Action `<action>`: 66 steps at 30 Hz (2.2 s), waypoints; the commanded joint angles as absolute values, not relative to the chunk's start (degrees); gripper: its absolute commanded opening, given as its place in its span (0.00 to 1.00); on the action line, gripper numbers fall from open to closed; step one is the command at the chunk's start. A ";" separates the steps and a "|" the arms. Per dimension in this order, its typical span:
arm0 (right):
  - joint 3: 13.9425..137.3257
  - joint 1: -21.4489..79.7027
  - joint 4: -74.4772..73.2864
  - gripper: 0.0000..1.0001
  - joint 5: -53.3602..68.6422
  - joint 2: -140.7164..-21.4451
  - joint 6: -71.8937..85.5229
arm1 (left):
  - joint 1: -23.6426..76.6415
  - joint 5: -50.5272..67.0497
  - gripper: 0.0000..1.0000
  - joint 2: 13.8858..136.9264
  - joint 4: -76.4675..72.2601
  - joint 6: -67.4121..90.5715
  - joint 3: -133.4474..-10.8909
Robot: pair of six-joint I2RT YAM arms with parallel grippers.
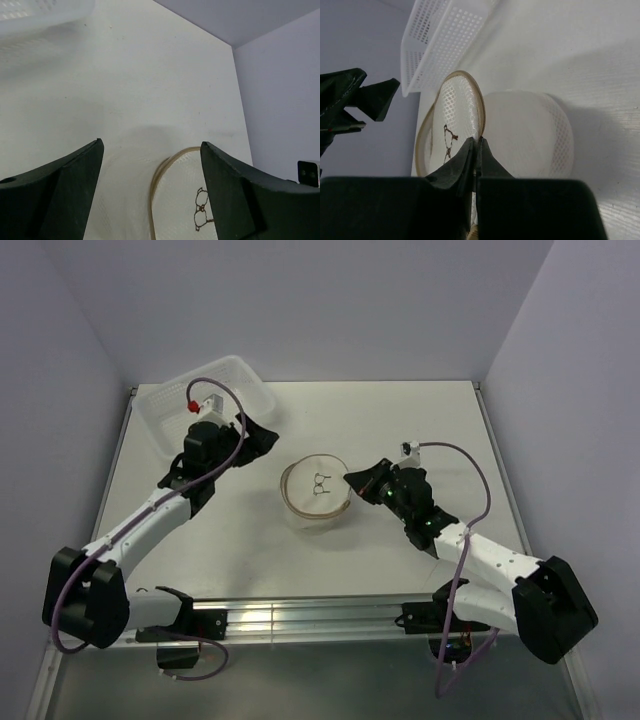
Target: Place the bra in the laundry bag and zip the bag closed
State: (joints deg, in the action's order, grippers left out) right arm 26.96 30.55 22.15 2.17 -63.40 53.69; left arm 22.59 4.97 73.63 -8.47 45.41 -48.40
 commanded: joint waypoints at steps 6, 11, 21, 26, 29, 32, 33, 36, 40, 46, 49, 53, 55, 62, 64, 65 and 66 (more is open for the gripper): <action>27.33 37.27 28.82 0.00 -12.66 -63.01 59.41 | 24.69 0.35 0.81 53.81 -1.06 49.21 -37.81; 26.46 38.14 31.38 0.00 -13.18 -65.48 61.43 | 33.65 -0.44 0.80 46.67 -5.26 59.84 -25.85; 25.14 42.10 29.36 0.00 -16.87 -63.81 61.61 | 38.50 0.78 0.63 56.24 -21.70 61.35 -24.87; 22.51 43.68 27.61 0.00 -18.19 -61.09 60.91 | 38.50 0.35 0.19 57.57 -21.10 60.56 -25.66; 21.27 43.77 26.02 0.00 -18.11 -58.46 60.12 | 38.41 0.35 0.03 57.83 -19.70 59.07 -26.71; 20.74 43.94 23.48 0.26 -15.83 -55.12 56.53 | 37.44 0.44 0.00 58.88 -17.50 56.26 -30.92; 21.00 43.95 19.38 0.60 -15.73 -54.32 56.08 | 36.31 1.48 0.00 59.23 -16.97 55.03 -31.98; 20.13 43.51 17.05 0.90 -14.51 -52.21 56.16 | 34.63 7.72 0.00 60.29 -17.39 53.79 -34.63; 18.46 43.15 19.77 0.91 -8.98 -52.03 58.01 | 33.75 13.09 0.00 62.05 -19.24 53.17 -35.07; 17.84 42.81 25.14 0.91 -5.71 -53.34 58.18 | 32.34 20.48 0.00 64.69 -23.37 52.12 -33.58; 18.28 40.70 25.22 0.91 -4.75 -55.45 60.02 | 32.26 21.18 0.00 63.81 -24.69 52.47 -32.26; 18.01 39.55 29.44 0.84 -3.60 -58.53 63.54 | 31.99 21.80 0.00 62.40 -27.42 53.52 -30.15; 18.37 39.46 29.79 0.81 -3.34 -60.28 64.16 | 31.73 22.41 0.00 62.14 -28.82 54.40 -28.92; 16.18 39.55 36.65 0.39 -4.30 -60.91 66.00 | 30.59 23.73 0.00 62.23 -30.50 55.02 -27.24; 15.73 39.55 37.88 0.32 -4.31 -60.65 66.27 | 30.32 23.47 0.00 62.14 -28.84 54.49 -27.42; 15.73 39.55 37.79 0.31 -4.22 -60.47 66.18 | 30.06 22.94 0.00 62.05 -28.22 53.88 -27.60; 15.73 39.55 37.01 0.30 -4.31 -60.29 66.18 | 29.54 22.42 0.00 61.88 -27.69 53.53 -27.68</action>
State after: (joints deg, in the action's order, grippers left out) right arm 16.36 39.81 33.50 -3.64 -60.90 65.60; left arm 30.44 21.76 63.55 -25.58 55.02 -27.20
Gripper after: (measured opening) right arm 0.311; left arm 0.039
